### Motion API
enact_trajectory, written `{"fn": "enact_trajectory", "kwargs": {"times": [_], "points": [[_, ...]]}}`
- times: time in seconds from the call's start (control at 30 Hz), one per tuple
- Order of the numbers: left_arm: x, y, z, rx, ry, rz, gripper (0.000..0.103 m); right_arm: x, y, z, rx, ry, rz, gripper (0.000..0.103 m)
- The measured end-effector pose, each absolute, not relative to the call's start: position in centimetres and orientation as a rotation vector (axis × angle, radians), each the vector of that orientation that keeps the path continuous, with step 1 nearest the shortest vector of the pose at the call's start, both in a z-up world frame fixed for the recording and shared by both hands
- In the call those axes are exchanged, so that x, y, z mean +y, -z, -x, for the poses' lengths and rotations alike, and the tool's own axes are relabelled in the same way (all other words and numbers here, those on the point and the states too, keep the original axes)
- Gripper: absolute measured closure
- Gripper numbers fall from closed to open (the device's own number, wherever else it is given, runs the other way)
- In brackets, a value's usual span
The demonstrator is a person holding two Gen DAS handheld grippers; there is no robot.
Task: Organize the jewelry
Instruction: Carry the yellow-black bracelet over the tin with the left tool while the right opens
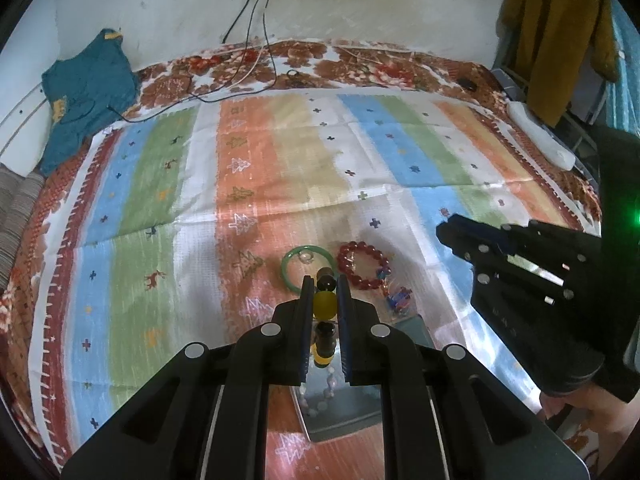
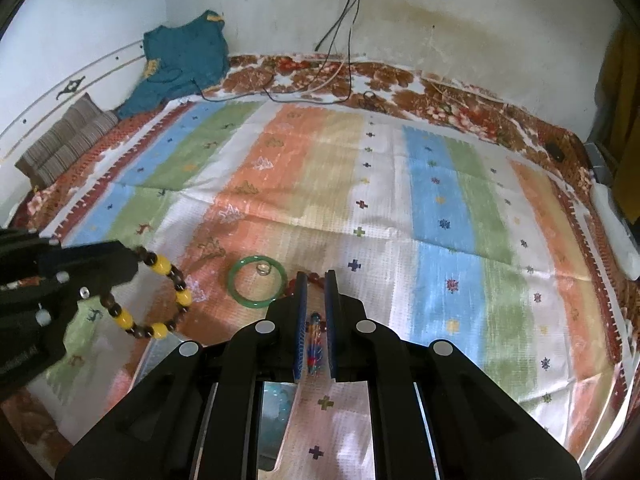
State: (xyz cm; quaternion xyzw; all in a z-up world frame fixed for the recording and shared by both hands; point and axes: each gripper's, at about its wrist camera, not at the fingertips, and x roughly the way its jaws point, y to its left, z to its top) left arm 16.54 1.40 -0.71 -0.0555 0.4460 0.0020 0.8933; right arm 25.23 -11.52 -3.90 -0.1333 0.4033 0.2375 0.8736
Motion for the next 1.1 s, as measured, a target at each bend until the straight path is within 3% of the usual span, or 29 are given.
{"fn": "enact_trajectory", "kwargs": {"times": [0.23,0.6,0.63,0.7,1.1], "points": [[1.0,0.3,-14.9,0.905,0.004,0.117,0.092,-11.9,3.6,-24.0,0.844,-0.507,0.271,0.097],[1.4,1.1,-15.1,0.932,-0.007,0.136,0.092,-13.4,8.7,-26.5,1.078,-0.418,0.271,0.096],[1.4,1.1,-15.0,0.932,-0.006,0.138,0.092,-13.5,8.9,-26.6,1.085,-0.414,0.267,0.095],[1.4,1.2,-15.1,0.937,0.002,0.142,0.092,-13.8,9.3,-27.0,1.101,-0.406,0.254,0.07],[0.5,1.4,-15.3,0.948,0.022,0.131,0.092,-13.3,12.9,-29.5,1.221,-0.389,0.244,0.068]]}}
